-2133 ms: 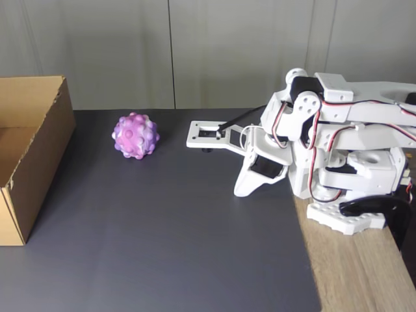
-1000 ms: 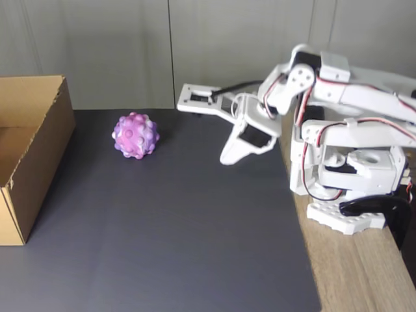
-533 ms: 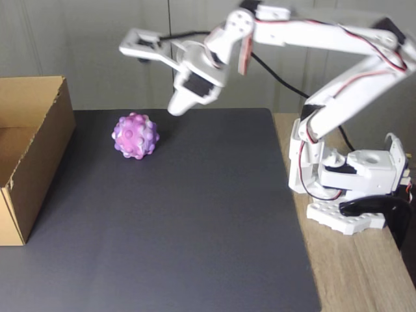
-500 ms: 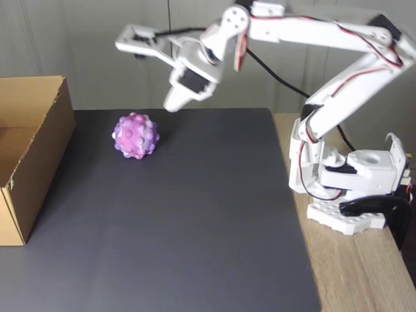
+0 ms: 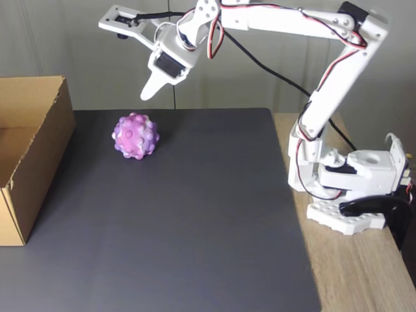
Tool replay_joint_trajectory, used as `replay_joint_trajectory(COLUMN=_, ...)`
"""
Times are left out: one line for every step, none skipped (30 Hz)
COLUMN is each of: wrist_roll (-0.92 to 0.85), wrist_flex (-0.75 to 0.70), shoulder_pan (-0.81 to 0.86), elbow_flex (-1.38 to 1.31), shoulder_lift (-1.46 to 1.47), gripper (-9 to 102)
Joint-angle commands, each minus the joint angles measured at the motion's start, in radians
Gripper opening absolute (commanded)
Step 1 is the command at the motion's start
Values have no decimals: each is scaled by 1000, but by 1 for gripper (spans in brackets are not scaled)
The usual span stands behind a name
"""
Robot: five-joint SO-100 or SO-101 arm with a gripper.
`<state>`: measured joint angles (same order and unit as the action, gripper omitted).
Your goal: Grasp a ball and put it in the box.
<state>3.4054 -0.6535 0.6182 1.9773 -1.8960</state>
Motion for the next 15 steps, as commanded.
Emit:
replay_joint_trajectory(wrist_roll=9, wrist_flex=41, shoulder_pan=12, elbow_flex=-58, shoulder_lift=17, gripper=23)
replay_joint_trajectory(wrist_roll=8, wrist_flex=43, shoulder_pan=17, elbow_flex=-72, shoulder_lift=34, gripper=26)
replay_joint_trajectory(wrist_roll=8, wrist_flex=43, shoulder_pan=18, elbow_flex=-83, shoulder_lift=46, gripper=28)
replay_joint_trajectory(wrist_roll=8, wrist_flex=43, shoulder_pan=18, elbow_flex=-91, shoulder_lift=58, gripper=29)
replay_joint_trajectory(wrist_roll=8, wrist_flex=43, shoulder_pan=20, elbow_flex=-98, shoulder_lift=69, gripper=30)
replay_joint_trajectory(wrist_roll=8, wrist_flex=44, shoulder_pan=21, elbow_flex=-101, shoulder_lift=81, gripper=32)
replay_joint_trajectory(wrist_roll=8, wrist_flex=48, shoulder_pan=25, elbow_flex=-104, shoulder_lift=92, gripper=34)
replay_joint_trajectory(wrist_roll=8, wrist_flex=54, shoulder_pan=26, elbow_flex=-104, shoulder_lift=101, gripper=37)
replay_joint_trajectory(wrist_roll=8, wrist_flex=57, shoulder_pan=28, elbow_flex=-104, shoulder_lift=112, gripper=39)
replay_joint_trajectory(wrist_roll=9, wrist_flex=63, shoulder_pan=29, elbow_flex=-104, shoulder_lift=121, gripper=40)
replay_joint_trajectory(wrist_roll=11, wrist_flex=71, shoulder_pan=29, elbow_flex=-104, shoulder_lift=132, gripper=42)
replay_joint_trajectory(wrist_roll=11, wrist_flex=78, shoulder_pan=29, elbow_flex=-104, shoulder_lift=143, gripper=43)
replay_joint_trajectory(wrist_roll=12, wrist_flex=86, shoulder_pan=29, elbow_flex=-104, shoulder_lift=152, gripper=43)
replay_joint_trajectory(wrist_roll=12, wrist_flex=94, shoulder_pan=29, elbow_flex=-104, shoulder_lift=161, gripper=43)
replay_joint_trajectory(wrist_roll=15, wrist_flex=100, shoulder_pan=29, elbow_flex=-106, shoulder_lift=173, gripper=43)
